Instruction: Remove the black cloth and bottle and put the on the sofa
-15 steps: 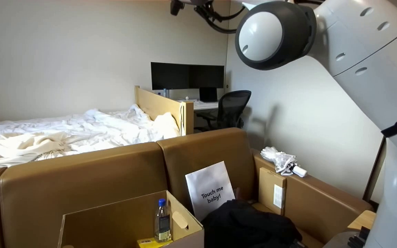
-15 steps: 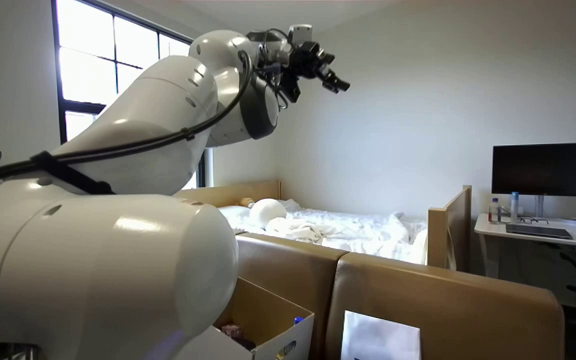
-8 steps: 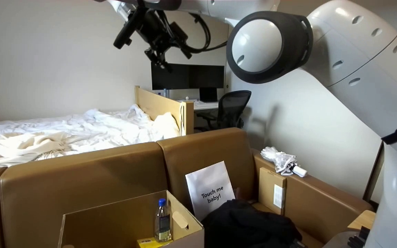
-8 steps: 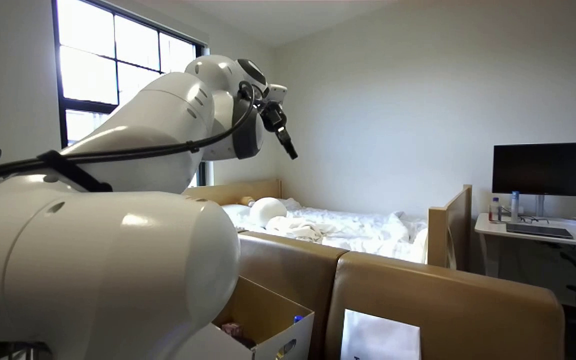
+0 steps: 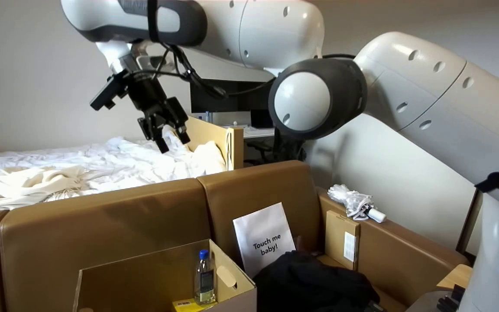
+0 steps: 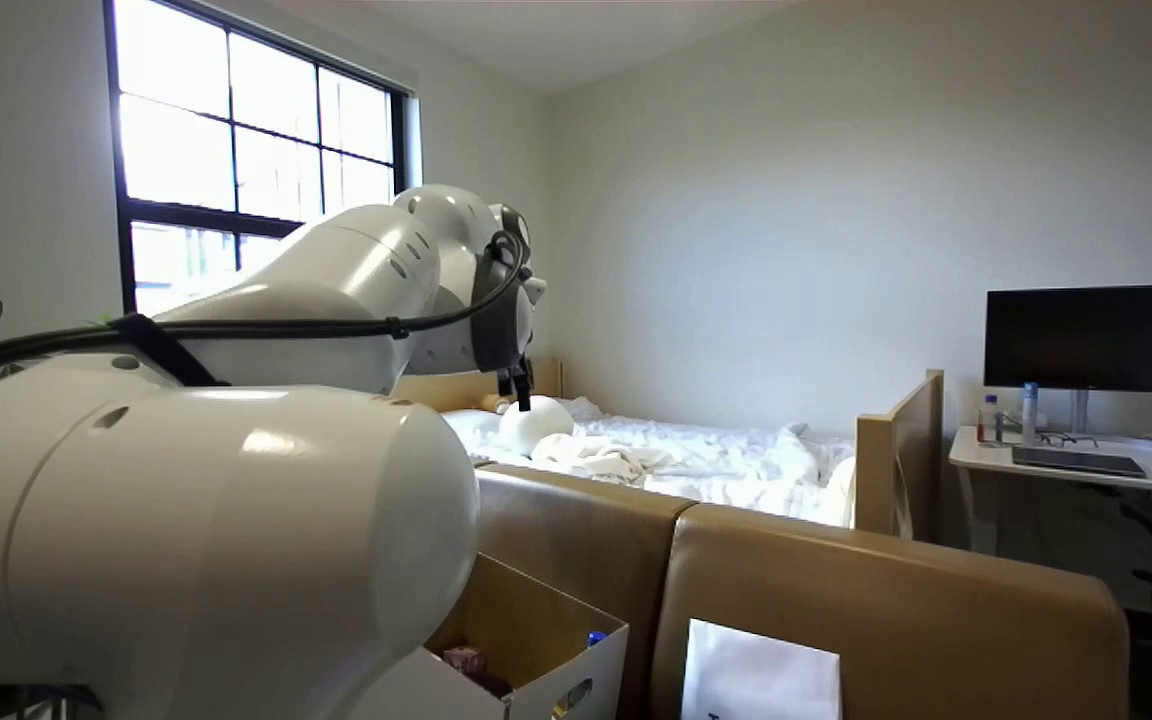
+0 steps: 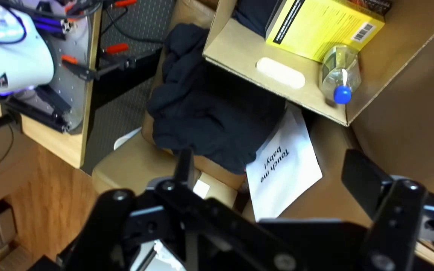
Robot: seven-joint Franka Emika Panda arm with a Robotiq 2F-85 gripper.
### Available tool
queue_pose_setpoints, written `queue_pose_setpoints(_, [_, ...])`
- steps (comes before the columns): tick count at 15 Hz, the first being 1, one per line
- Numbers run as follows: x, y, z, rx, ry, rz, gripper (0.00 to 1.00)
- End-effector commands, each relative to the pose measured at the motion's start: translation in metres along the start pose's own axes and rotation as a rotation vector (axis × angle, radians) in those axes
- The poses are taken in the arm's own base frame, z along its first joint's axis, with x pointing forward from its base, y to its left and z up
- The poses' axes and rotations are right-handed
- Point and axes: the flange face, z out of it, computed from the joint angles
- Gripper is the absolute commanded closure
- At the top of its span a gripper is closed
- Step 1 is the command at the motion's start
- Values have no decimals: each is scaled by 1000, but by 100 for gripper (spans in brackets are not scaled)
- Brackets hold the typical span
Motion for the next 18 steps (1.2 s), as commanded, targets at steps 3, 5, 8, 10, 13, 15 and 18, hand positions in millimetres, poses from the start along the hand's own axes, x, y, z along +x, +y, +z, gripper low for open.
queue_pose_setpoints(3, [-36,-64,91,-95,-151,232,0])
queue_pose_setpoints(5, [-32,-91,106,28,-81,276,0])
queue_pose_setpoints(8, [-37,-93,120,-8,-75,228,0])
queue_pose_setpoints(10, [-30,-92,116,-8,-90,251,0])
queue_pose_setpoints(13, [-54,-118,153,8,-205,196,0])
queue_pose_setpoints(15, [-78,-138,191,-4,-304,196,0])
queue_pose_setpoints(18, [-116,-159,266,-43,-348,198,0])
